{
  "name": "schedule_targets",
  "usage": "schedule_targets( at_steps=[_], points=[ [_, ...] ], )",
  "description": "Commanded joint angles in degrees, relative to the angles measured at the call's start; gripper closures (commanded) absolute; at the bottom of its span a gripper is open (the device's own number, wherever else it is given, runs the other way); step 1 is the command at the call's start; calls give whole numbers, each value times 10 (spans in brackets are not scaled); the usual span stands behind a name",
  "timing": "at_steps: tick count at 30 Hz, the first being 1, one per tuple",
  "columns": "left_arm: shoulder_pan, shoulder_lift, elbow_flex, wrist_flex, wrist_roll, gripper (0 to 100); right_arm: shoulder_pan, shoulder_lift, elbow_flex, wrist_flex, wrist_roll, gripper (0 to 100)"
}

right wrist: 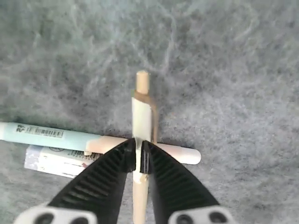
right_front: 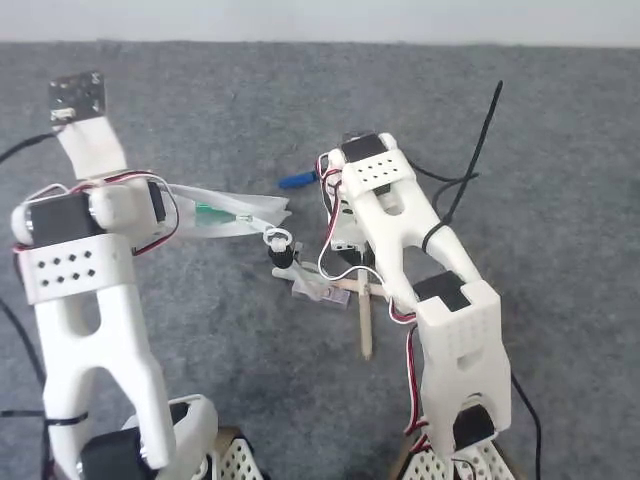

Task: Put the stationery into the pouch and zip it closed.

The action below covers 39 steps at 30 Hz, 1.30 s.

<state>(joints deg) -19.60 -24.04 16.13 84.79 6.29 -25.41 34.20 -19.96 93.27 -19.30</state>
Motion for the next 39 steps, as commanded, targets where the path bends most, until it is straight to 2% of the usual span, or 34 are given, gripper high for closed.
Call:
schedule_targets(
  at_steps=[1, 8, 15, 22, 26, 31, 39],
  points=[
    [-13, 1, 7, -15, 5, 990, 11, -43, -3, 0, -3, 992],
    [-13, 1, 7, -15, 5, 990, 11, -41, -2, 0, 16, 987],
    [-13, 1, 7, -15, 5, 990, 7, -39, -2, -15, 14, 874],
    [-14, 1, 7, -15, 5, 990, 6, 3, -6, -36, 17, 924],
    [-14, 1, 7, -14, 5, 990, 10, 6, -23, -29, 18, 992],
    [-14, 1, 7, -14, 5, 990, 11, 7, -23, -28, 27, 993],
    [-14, 1, 7, -13, 5, 990, 10, -44, -49, 39, 48, 993]
  ],
)
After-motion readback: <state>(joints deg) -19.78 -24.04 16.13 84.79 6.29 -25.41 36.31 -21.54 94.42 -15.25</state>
